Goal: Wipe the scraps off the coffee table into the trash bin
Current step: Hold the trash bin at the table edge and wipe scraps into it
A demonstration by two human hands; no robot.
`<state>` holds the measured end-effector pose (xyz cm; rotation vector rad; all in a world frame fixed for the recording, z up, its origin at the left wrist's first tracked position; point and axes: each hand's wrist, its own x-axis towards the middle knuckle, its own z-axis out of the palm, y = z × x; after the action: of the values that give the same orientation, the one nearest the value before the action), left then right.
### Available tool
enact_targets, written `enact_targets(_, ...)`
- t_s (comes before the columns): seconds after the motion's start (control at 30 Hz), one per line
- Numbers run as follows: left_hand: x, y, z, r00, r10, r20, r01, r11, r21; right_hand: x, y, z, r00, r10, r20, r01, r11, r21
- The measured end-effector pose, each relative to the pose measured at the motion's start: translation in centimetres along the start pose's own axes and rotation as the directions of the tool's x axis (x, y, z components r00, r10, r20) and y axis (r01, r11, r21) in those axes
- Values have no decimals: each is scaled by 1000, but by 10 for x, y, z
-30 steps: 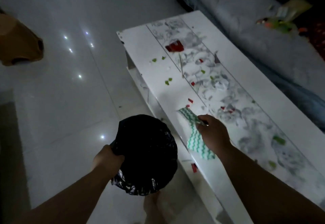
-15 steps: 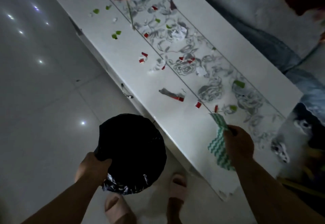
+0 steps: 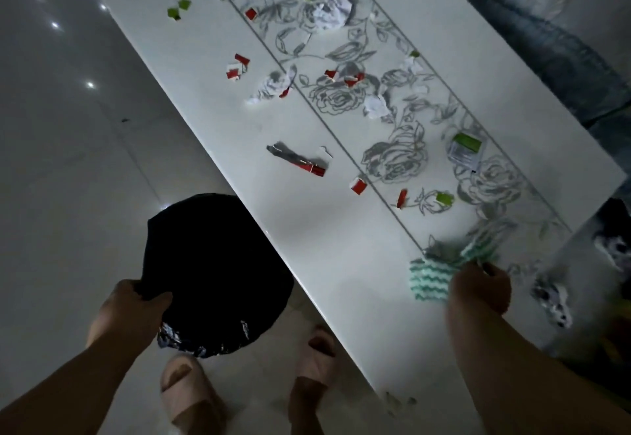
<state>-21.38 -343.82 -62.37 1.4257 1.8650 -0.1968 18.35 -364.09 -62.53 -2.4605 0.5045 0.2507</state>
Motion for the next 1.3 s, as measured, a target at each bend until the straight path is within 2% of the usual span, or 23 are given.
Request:
enact_targets(0.1,9,-10,8,998,-21,-51,23,999,49,15,-3,12,976,11,217,-19,999,31)
enact_targets(0.2,14,-15,13,997,-70,-35,72,996,54,29,-29,32,991,-37,128,50,994,-98)
enact_targets(0.27,17,-18,15,995,-91,-49,92,995,23,34,-53,43,983,-124,134,157,948,-278)
enact_targets(0.37,21,-23,18,993,-110,-41,109,994,-27,30,-84,57,901,-283,328,395,847,-356)
enact_targets(0.43,22,-27,18,993,-109,-48,108,994,-7,21,-97,66,817,-385,429,539,774,-332)
enact_targets(0.53,18,-20,14,992,-101,-73,99,995,-29,-2,-109,86,740,-470,481,632,729,-261)
enact_targets(0.73,20,-12,8,984,-96,-152,93,995,-28,-40,-116,114,660,-555,505,713,675,-190)
enact_targets(0.93,37,-15,6,984,-111,-141,94,988,-119,-89,-112,133,568,-579,585,757,647,-94)
enact_targets(1.03,43,-12,3,986,-94,-138,67,980,-190,-118,-105,143,555,-612,563,772,632,-73)
enact_targets(1.23,56,2,-15,993,-77,-91,51,963,-265,-169,-94,158,636,-570,519,711,694,-109)
enact_targets(1.3,63,5,-23,996,-48,-74,26,962,-271,-184,-94,161,640,-553,533,705,699,-121)
